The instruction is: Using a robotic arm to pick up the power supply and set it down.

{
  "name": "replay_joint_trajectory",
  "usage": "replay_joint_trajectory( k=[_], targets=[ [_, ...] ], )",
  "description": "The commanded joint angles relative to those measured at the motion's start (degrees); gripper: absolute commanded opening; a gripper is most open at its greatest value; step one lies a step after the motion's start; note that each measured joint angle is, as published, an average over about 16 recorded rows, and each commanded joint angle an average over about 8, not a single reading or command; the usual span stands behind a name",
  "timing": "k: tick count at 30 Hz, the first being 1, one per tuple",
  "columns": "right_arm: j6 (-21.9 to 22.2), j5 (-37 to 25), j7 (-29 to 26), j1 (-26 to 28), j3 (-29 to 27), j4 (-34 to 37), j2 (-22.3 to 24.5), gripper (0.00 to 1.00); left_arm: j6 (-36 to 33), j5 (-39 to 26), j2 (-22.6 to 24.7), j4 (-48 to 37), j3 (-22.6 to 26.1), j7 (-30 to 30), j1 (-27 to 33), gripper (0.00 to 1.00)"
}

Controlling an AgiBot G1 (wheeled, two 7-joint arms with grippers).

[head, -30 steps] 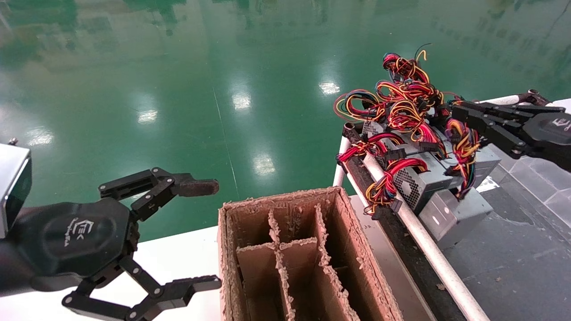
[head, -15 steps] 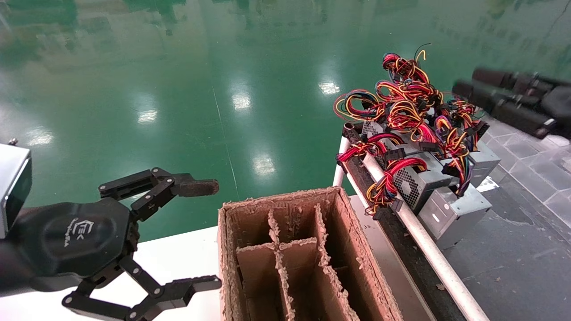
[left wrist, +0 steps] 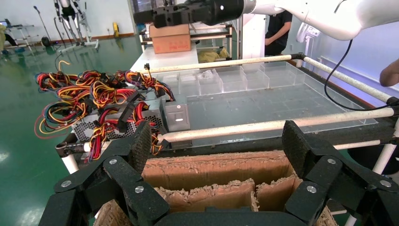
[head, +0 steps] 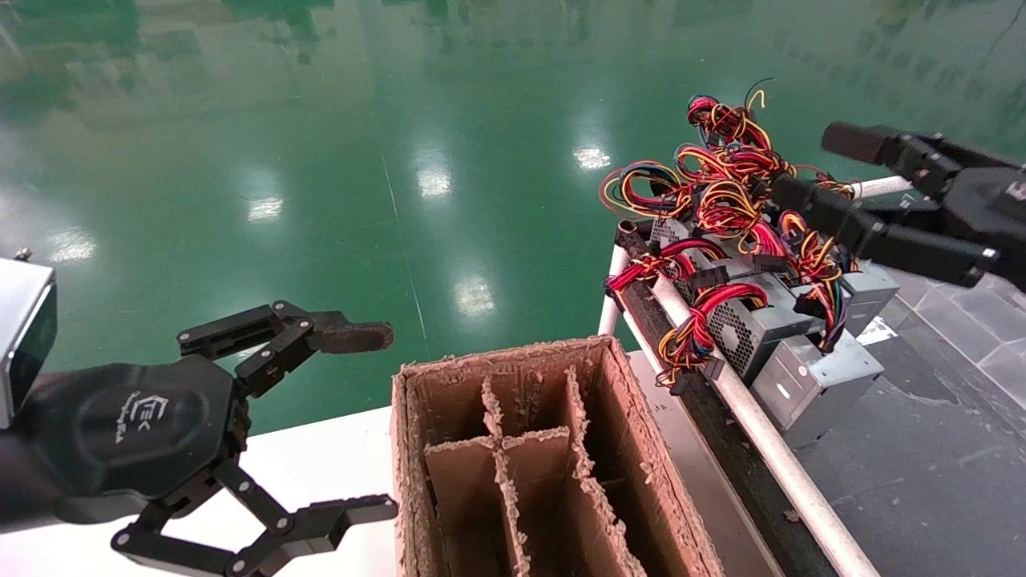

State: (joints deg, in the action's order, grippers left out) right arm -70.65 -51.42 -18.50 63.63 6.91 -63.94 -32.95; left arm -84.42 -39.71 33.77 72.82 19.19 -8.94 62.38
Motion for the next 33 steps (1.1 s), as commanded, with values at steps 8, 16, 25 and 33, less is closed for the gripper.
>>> replay_joint_trajectory(
  k=[8, 16, 25, 33],
  targets=[
    [-2.88, 1.83, 1.48, -0.40, 1.74, -1.85, -0.40, 1.00, 0.00, 0.01, 0.00, 0.00, 0.01, 0.01, 0.00, 1.00],
    [-5.43, 3.45, 2.80, -0.75, 3.29, -3.48, -0.75, 1.00, 0.01, 0.01, -0.01, 0.00, 0.02, 0.01, 0.01, 1.00],
    [-8.31, 5.28, 4.28, -1.14, 5.03, -5.33, -1.14, 1.00, 0.01, 0.02, -0.01, 0.00, 0.03, 0.01, 0.01, 1.00],
    [-10.87, 6.91, 5.60, -1.49, 6.58, -6.96, -1.49, 1.00, 0.01, 0.03, -0.01, 0.00, 0.04, 0.02, 0.01, 1.00]
  ],
)
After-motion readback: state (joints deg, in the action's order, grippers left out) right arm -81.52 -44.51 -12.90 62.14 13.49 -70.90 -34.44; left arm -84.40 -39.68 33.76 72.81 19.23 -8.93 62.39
